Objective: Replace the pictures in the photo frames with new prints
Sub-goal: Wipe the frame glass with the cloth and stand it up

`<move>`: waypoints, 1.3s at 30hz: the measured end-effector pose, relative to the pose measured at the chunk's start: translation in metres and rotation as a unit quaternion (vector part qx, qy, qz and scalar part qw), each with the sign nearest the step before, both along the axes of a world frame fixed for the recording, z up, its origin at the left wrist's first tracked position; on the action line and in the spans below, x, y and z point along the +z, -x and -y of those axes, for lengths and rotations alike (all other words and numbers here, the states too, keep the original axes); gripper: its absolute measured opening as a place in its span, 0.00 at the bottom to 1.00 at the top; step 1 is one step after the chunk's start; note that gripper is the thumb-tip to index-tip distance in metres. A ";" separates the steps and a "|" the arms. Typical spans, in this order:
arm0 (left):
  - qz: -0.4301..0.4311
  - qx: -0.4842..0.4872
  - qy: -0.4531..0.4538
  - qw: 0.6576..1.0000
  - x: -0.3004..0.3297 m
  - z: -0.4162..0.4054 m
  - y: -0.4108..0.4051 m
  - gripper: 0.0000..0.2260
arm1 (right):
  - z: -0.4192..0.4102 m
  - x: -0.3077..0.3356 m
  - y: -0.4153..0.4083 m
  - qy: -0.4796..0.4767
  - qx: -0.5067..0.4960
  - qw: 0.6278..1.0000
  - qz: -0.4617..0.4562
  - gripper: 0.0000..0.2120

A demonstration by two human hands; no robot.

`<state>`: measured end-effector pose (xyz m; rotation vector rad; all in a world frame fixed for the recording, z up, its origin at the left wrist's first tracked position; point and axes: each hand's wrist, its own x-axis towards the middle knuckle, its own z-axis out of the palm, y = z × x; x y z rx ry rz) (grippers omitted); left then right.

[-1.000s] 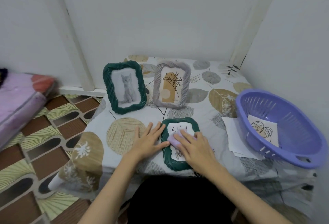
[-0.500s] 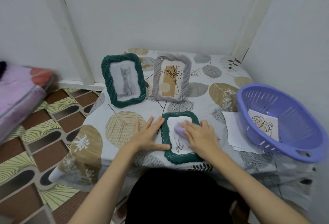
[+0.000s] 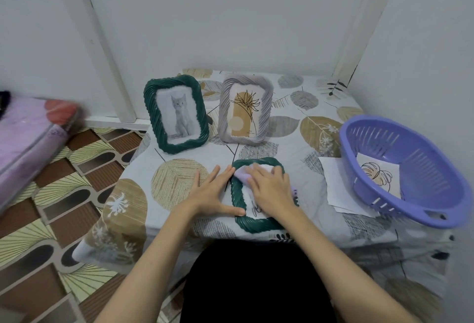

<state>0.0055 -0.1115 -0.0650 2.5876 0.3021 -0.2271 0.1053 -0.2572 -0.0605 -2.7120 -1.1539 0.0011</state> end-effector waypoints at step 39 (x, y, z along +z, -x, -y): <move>0.048 0.034 -0.037 0.998 -0.004 0.048 0.009 0.55 | 0.047 0.001 0.028 -0.086 0.086 0.991 0.049 0.12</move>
